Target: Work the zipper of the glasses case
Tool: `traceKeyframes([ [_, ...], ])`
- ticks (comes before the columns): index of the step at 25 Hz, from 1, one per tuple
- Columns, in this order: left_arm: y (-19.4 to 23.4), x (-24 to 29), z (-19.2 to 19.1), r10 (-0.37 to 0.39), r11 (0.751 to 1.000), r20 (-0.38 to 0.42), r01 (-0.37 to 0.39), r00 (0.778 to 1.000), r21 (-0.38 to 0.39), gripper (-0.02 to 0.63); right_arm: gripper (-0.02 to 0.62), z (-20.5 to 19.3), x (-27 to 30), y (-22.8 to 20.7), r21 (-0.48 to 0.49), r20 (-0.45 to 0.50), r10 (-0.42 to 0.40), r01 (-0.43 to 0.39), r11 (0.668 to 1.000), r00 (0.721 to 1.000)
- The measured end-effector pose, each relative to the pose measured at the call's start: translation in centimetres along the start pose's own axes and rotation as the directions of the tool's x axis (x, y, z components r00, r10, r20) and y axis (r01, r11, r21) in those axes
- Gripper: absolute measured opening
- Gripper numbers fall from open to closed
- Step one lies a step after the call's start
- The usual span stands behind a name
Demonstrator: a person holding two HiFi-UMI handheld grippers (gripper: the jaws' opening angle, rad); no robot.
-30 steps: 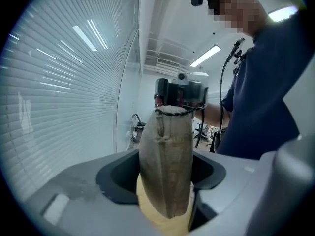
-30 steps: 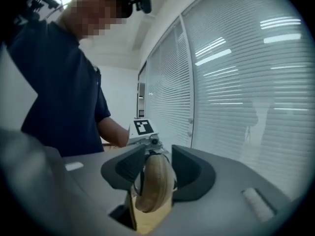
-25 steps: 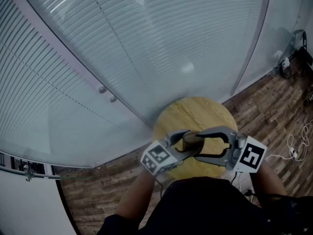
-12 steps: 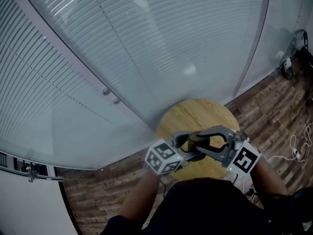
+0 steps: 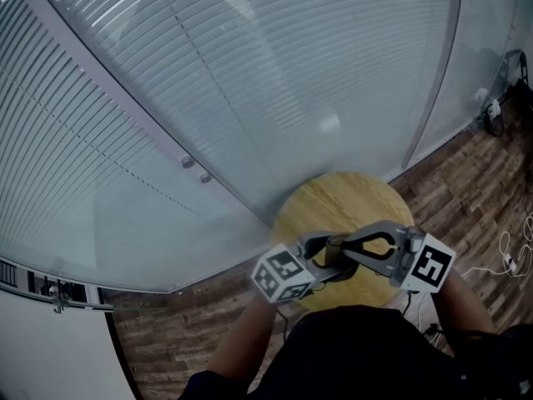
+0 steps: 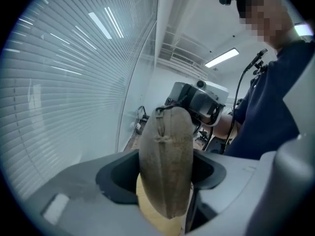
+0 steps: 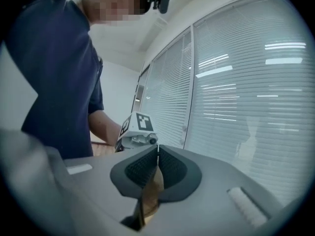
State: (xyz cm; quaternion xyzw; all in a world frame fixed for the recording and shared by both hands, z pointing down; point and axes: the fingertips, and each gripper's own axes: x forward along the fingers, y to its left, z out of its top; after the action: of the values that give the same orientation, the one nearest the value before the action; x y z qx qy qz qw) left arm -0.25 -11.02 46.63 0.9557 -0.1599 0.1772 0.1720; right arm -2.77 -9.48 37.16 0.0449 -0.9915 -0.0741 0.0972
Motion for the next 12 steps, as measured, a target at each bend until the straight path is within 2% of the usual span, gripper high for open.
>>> traceKeyframes([
  [2, -0.8, -0.3, 0.8, -0.058, 0.998, 0.085, 0.060, 0.995, -0.016, 0.296, 0.014, 1.3, -0.4, -0.4, 0.101, 0.136, 0.025, -0.039, 0.994, 0.990],
  [4, -1.8, -0.5, 1.9, -0.118, 0.992, 0.154, 0.124, 0.981, -0.029, 0.295, 0.012, 2.1, -1.1, -1.0, 0.196, 0.232, 0.030, -0.077, 0.978, 0.972],
  [9, -2.9, -0.6, 2.1, -0.206, 0.978, 0.181, 0.207, 0.962, 0.011, 0.292, 0.012, 2.8, -1.7, -1.3, 0.267, 0.312, 0.051, -0.139, 0.954, 0.949],
  [12, -3.1, -1.1, 3.0, -0.231, 0.972, 0.230, 0.235, 0.945, 0.008, 0.290, 0.012, 3.2, -2.3, -1.8, 0.300, 0.365, 0.056, -0.175, 0.938, 0.929],
])
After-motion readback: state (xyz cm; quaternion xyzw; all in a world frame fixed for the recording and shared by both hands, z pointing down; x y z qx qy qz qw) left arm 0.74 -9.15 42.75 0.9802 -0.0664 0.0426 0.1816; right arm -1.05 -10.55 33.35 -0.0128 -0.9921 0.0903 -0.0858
